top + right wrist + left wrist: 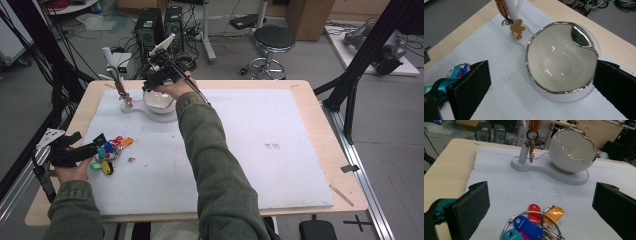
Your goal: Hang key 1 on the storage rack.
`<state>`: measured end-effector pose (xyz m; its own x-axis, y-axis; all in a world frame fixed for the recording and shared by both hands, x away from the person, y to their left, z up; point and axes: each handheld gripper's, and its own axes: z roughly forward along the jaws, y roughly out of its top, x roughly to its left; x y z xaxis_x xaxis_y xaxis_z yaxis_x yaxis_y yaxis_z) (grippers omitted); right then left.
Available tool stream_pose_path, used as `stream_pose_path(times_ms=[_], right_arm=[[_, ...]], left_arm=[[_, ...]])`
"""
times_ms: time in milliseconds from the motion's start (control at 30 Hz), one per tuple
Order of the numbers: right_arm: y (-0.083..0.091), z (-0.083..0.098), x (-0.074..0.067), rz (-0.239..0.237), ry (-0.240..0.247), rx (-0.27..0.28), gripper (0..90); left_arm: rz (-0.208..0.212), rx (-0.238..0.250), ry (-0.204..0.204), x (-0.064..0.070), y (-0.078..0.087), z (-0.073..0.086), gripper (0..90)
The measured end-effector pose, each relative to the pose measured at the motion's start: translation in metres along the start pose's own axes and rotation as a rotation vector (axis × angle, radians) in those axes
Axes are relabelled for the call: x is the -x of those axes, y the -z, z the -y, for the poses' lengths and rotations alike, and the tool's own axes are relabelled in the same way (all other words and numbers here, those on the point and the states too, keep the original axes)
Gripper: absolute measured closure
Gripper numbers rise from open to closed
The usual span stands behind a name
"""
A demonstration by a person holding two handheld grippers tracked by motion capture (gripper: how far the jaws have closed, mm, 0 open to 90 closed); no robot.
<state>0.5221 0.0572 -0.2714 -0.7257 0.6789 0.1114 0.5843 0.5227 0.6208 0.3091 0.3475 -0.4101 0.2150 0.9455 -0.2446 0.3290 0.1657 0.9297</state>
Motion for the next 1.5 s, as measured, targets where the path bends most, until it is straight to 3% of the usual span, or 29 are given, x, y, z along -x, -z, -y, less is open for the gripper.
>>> stream_pose_path(times_ms=[267, 733, 1133, 1267, 1500], right_arm=[[0.015, 0.015, 0.017, 0.018, -0.019, 0.028, 0.5], [0.031, 0.046, 0.040, 0.005, -0.033, 0.103, 0.6], [0.041, 0.080, 0.067, 0.046, -0.070, 0.113, 0.6], [0.046, 0.086, 0.073, 0.075, -0.053, 0.113, 0.6], [0.055, 0.098, 0.077, 0.082, -0.051, 0.144, 0.6]], left_arm=[[-0.005, -0.003, -0.003, 0.000, 0.000, 0.000, 1.7], [-0.010, -0.004, -0.005, 0.001, 0.000, 0.000, 1.7], [-0.007, -0.008, -0.008, 0.001, 0.000, 0.000, 1.7], [-0.003, -0.017, -0.015, 0.002, -0.001, 0.001, 1.7], [-0.001, -0.017, -0.016, 0.002, -0.001, 0.001, 1.7]])
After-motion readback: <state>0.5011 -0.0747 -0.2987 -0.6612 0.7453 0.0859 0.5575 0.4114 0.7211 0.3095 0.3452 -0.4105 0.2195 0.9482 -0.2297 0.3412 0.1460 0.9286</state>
